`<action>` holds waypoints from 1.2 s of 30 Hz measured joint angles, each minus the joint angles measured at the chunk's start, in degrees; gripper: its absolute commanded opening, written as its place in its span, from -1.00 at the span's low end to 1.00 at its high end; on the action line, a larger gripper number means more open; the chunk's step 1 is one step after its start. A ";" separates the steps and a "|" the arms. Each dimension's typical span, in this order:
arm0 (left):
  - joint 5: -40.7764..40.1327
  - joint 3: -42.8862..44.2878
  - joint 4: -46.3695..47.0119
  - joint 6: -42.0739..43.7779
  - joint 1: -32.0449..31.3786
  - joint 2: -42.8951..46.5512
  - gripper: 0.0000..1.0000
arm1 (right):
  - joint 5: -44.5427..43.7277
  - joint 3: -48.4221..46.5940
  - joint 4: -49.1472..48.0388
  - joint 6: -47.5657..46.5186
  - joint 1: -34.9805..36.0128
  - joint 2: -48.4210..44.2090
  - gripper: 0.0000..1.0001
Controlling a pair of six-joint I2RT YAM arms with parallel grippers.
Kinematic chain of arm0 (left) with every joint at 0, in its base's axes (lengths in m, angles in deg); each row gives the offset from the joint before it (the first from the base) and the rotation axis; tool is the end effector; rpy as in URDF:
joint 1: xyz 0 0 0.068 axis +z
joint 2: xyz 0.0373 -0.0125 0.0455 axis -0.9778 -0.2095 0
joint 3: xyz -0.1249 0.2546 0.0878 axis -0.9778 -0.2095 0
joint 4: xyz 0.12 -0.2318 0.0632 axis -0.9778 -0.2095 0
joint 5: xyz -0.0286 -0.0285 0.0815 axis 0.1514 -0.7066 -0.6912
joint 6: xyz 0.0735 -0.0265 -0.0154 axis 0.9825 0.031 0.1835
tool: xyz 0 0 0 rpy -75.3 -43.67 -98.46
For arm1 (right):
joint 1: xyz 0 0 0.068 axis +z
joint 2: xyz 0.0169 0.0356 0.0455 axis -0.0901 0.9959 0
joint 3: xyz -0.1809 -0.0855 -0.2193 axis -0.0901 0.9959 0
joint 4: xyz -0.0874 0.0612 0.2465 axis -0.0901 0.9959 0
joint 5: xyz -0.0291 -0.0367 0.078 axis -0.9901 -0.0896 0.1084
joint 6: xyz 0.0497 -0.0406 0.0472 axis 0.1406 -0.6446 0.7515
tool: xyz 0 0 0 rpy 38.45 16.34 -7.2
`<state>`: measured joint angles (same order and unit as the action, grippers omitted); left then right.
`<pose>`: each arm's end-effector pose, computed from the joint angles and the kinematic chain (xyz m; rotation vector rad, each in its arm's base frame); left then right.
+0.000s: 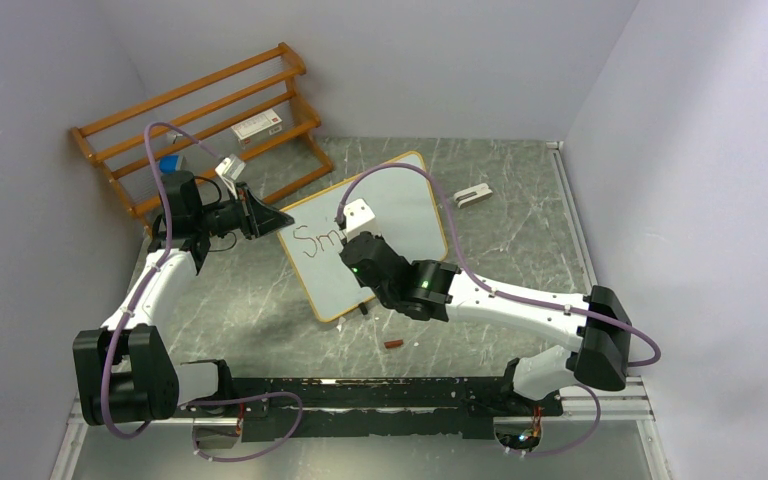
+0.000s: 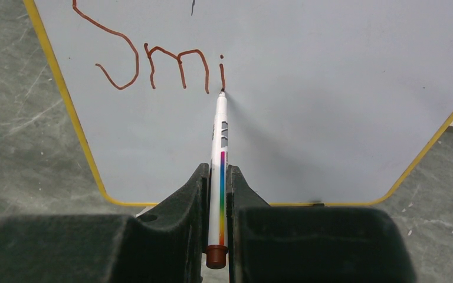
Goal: Write a sentence on the whiteboard
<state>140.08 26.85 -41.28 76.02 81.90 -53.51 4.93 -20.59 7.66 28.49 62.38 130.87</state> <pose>0.2800 -0.0427 0.2923 0.4790 1.8305 -1.1946 0.1686 0.3024 0.3174 -0.6214 1.9514 0.1885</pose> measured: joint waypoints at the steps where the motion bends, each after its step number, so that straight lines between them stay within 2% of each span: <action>1: 0.00 0.00 0.00 0.00 0.00 0.00 -0.90 | 0.00 0.00 0.00 -0.02 0.00 -0.09 -1.00; 21: 0.20 0.02 -0.02 0.00 0.00 0.00 -0.90 | -1.09 -0.68 -4.31 -4.28 -0.85 -1.81 -1.00; 36: 0.17 0.07 -0.02 0.00 0.00 -0.04 -0.90 | -0.87 -2.45 -7.45 -6.58 -2.43 0.68 -1.00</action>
<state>140.26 26.91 -41.30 76.02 81.90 -53.56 4.05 -23.04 0.20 21.91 59.95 131.55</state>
